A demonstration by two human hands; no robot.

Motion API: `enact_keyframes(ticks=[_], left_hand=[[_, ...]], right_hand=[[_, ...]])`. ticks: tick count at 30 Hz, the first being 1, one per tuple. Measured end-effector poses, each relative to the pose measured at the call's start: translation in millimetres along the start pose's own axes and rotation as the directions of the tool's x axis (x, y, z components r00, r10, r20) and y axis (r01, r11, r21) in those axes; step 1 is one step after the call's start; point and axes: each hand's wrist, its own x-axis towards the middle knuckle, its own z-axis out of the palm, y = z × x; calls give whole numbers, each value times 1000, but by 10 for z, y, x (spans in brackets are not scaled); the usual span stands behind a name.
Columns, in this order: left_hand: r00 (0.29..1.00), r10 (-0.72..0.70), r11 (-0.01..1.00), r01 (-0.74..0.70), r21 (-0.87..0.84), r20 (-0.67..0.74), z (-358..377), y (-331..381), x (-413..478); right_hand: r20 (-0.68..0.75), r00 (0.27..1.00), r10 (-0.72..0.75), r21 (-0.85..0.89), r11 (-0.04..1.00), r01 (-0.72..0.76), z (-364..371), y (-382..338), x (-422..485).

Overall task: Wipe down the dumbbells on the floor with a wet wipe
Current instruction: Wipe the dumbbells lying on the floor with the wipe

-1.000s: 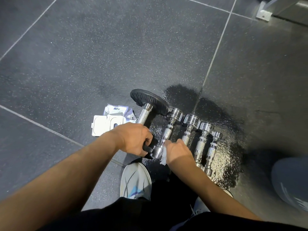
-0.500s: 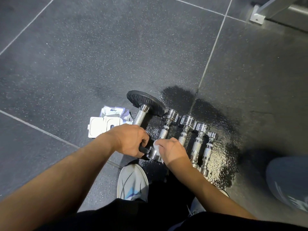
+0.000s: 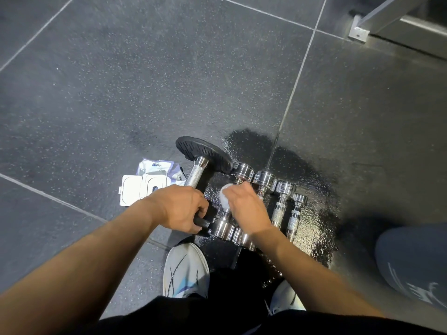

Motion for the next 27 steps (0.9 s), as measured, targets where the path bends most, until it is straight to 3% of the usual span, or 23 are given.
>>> enact_keyframes(ticks=[2, 4, 7, 11, 15, 18, 22, 27], left_hand=[[1000, 2, 1000, -2, 0, -2, -6, 3, -3], [1000, 4, 1000, -4, -3, 6, -11, 6, -3], [1000, 8, 1000, -7, -15, 8, 3, 5, -8], [1000, 12, 1000, -12, -7, 7, -11, 15, -9], [1000, 18, 1000, -18, 13, 2, -14, 33, 1], [999, 33, 999, -33, 24, -14, -3, 31, 6], [999, 29, 999, -29, 23, -22, 4, -6, -7], [1000, 11, 1000, -11, 24, -23, 5, 20, -8]], right_hand=[[109, 988, -110, -9, 994, 112, 106, -123, -121], [118, 979, -165, -12, 986, 167, 153, -117, -170], [-7, 1000, -12, 82, 997, 12, 21, 63, -94], [-250, 961, 117, 92, 991, -97, -329, 330, -40], [-442, 802, 402, 314, 907, -282, -580, 795, -105], [-395, 750, 531, 447, 824, -348, -613, 1062, -142], [-314, 815, 488, 463, 828, -317, -666, 1025, -148], [-130, 968, 216, 226, 957, -184, -463, 879, -120]])
